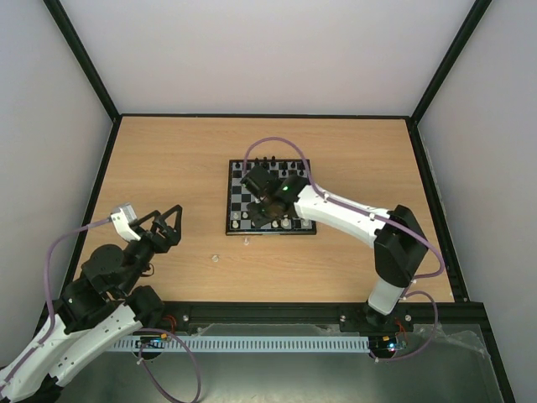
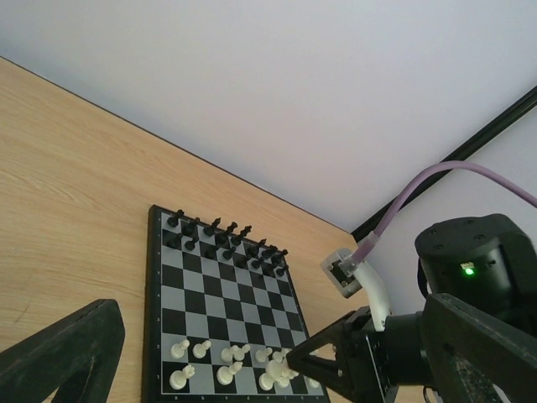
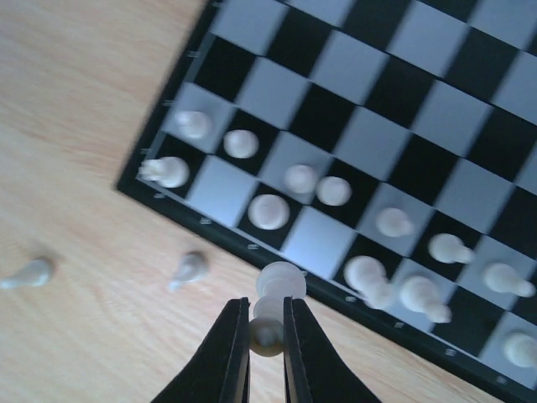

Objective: Set up the chess pieces on the board
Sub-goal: Place the chess piece on the chessboard.

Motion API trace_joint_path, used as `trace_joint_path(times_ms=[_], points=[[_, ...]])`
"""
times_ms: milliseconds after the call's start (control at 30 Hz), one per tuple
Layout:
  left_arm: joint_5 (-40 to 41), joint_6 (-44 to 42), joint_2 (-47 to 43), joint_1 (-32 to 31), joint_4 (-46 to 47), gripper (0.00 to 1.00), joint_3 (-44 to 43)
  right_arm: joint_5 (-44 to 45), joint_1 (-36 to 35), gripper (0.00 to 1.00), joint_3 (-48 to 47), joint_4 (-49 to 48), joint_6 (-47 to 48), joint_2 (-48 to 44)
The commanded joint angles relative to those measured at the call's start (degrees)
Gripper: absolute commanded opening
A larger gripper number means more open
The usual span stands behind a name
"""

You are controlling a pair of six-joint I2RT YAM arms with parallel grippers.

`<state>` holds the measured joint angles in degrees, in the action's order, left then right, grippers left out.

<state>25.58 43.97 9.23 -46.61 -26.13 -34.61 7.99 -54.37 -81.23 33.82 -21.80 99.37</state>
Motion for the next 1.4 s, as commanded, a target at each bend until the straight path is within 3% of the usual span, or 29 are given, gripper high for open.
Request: trace_joint_path(times_ms=[0, 633, 1367], points=[[0.5, -0.8, 1.0, -0.1, 0.9, 1.0, 0.1, -0.7, 3.2, 0.07, 3.3, 1.7, 1.0, -2.2], [0.3, -0.6, 2.5, -0.1, 1.9, 1.0, 0.8, -4.2, 5.9, 0.07, 4.3, -3.3, 1.8, 5.1], [0.3, -0.5, 2.9, -0.1, 2.4, 0.99, 1.1, -5.2, 7.8, 0.09, 5.1, -5.0, 2.2, 7.2]])
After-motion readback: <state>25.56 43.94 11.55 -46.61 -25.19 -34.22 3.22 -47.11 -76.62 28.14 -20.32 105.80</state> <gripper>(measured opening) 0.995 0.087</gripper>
